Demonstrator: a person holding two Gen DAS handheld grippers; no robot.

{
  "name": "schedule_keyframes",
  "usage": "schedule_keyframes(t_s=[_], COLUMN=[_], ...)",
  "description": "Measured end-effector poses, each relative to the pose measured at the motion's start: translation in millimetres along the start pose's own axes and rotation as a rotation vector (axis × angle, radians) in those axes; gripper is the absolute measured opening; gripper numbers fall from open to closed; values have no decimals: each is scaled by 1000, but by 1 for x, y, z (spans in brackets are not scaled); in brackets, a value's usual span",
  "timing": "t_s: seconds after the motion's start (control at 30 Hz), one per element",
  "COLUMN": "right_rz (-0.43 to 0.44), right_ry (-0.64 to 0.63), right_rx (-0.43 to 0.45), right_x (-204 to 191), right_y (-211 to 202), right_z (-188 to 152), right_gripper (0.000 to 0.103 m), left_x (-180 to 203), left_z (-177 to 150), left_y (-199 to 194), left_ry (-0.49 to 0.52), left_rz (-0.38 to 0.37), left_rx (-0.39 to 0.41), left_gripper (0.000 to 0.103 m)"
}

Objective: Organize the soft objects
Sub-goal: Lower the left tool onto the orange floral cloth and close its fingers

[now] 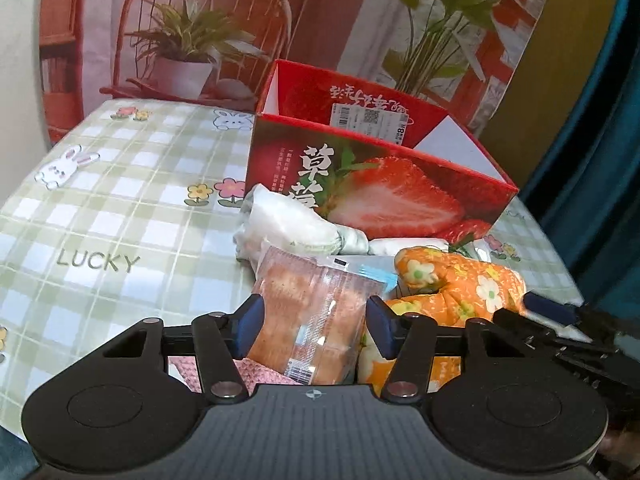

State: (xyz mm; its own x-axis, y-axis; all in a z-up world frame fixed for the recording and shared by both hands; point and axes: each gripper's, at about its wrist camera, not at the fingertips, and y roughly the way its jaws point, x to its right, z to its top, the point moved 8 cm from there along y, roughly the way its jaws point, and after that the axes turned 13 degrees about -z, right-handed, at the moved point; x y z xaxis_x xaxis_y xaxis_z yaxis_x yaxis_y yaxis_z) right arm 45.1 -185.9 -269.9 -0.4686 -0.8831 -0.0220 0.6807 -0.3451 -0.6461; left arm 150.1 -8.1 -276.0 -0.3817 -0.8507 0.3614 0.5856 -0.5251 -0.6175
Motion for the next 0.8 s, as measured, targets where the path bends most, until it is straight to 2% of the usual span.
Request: schedule_keyframes(t_s=[0.1, 0.33, 0.47, 0.63, 0.8], right_rz=[-15, -41, -49, -43, -42], right_ry=[20, 52, 76, 97, 104], right_rx=[14, -34, -49, -67, -88], right_x=[6, 16, 21, 24, 25], right_y=[-1, 9, 11, 11, 15], right_z=[3, -7, -11, -16, -20], right_gripper=[67, 77, 78, 81, 83], left_x=[6, 31, 37, 46, 41], left_z=[1, -4, -9, -18, -23], left_y=[2, 6, 7, 19, 38], left_ry=[31, 67, 51, 57, 52], left_rz=[7, -102, -165, -207, -169], left_rx=[-12, -34, -46, -109, -176], left_gripper=[58, 54, 54, 54, 53])
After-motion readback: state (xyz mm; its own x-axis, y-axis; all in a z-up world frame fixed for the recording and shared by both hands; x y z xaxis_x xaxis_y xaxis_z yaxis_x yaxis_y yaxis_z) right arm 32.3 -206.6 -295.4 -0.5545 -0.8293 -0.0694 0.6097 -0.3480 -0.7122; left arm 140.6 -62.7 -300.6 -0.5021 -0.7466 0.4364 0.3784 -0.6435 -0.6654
